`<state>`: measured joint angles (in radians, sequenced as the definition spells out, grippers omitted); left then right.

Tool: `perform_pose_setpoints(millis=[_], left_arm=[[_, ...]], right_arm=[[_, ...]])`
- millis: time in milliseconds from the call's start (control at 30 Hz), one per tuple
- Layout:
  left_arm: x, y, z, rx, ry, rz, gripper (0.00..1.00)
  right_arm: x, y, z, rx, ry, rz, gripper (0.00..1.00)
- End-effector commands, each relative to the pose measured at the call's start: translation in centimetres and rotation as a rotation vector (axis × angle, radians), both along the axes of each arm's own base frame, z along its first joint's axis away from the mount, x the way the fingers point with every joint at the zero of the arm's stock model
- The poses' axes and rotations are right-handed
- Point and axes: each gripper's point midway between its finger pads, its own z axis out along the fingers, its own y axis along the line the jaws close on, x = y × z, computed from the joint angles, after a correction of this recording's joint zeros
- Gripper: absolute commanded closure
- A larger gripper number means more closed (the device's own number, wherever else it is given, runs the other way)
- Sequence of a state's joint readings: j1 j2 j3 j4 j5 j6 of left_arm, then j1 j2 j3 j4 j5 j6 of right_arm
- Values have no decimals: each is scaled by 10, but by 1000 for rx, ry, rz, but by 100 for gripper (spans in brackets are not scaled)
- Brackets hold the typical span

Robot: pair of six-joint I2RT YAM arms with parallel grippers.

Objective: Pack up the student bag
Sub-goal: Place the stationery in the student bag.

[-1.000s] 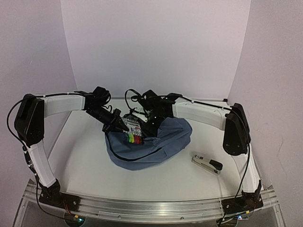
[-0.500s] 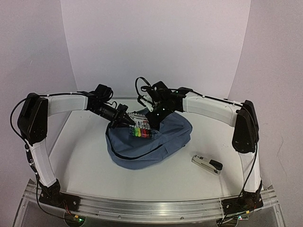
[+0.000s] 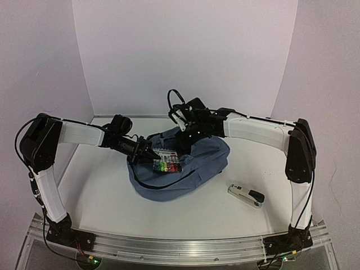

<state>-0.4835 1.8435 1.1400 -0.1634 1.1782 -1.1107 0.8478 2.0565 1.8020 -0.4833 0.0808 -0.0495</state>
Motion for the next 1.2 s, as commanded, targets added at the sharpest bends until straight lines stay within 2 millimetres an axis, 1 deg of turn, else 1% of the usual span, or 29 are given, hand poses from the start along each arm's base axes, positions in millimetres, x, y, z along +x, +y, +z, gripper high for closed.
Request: perform_pose_setpoints(millis=[0,133,200,267,367,433,500,533,600,700,800,833,900,967,1000,1067,1167], left_arm=[[6,-3,11,-39,-9,23,100],[36,-19,18,-88,-74,38,100],[51,-25,25,-115,-106,50,100],[65,-28,30,-139,-126,80,100],[77,-18,28,-133,-144,163,100],[83,-6,23,-99,-153,235,100],[90,10,18,-66,-172,330,100],[94,15,17,-59,-179,365,100],[100,16,16,-57,-188,387,100],[113,10,20,-88,-206,396,100],[133,1,26,-147,-216,413,100],[136,-6,27,-151,-219,390,100],[135,-21,16,-107,-195,333,100],[137,-33,16,-86,-227,288,100],[139,-35,14,-84,-229,282,100],[145,-36,16,-127,-238,316,100],[156,-28,16,-211,-223,413,100]], right_arm=[[1,10,79,197,-126,14,100],[-14,19,76,240,-79,89,100],[-18,22,76,255,-63,111,100],[-19,23,76,256,-62,114,100],[-20,21,80,255,-71,121,100],[-22,21,82,261,-69,128,100],[-24,25,83,280,-53,142,100],[-25,27,83,289,-45,144,100],[-24,33,85,315,-26,142,100],[-22,48,87,377,23,146,100],[-20,62,86,427,73,141,100],[-18,65,86,435,78,135,100],[-12,68,89,444,67,123,100],[-8,70,91,443,54,117,100],[-7,70,91,445,52,115,100],[-8,71,90,450,63,110,100],[-12,67,85,451,87,97,100]])
